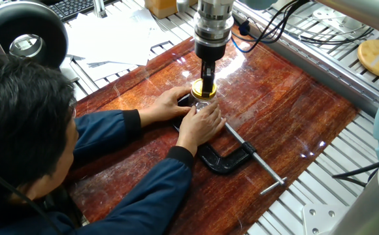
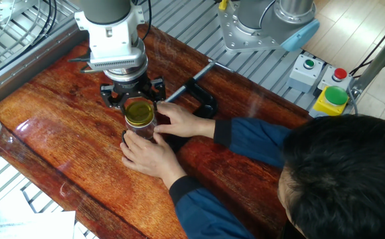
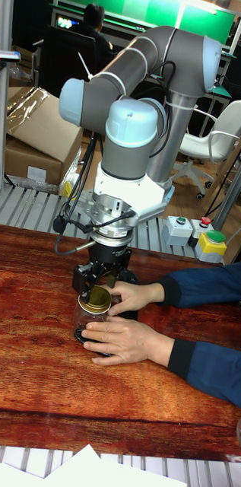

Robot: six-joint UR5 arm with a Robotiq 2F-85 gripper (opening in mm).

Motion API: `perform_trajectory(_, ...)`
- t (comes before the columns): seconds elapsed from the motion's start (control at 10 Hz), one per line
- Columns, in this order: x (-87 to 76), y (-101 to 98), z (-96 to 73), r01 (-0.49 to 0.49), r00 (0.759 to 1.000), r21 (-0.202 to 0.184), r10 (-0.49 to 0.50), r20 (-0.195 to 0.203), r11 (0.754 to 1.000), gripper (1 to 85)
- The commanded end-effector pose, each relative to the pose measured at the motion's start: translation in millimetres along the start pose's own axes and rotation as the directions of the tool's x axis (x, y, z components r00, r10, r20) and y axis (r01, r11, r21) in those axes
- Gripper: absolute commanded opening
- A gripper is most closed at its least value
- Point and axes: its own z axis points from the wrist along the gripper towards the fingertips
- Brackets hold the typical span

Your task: Screw the lid onto the jar

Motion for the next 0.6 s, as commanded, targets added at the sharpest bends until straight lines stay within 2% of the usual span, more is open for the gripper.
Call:
perform_trajectory(0.0, 1.7, 0.5, 8.3, 0.025, 1.000, 0.005, -0.025, 0.014, 1.000, 70.3)
perform_trajectory(0.5, 6.6, -6.5, 4.0, 0.044, 0.999, -0.002, -0.044, 0.008, 0.999, 70.3)
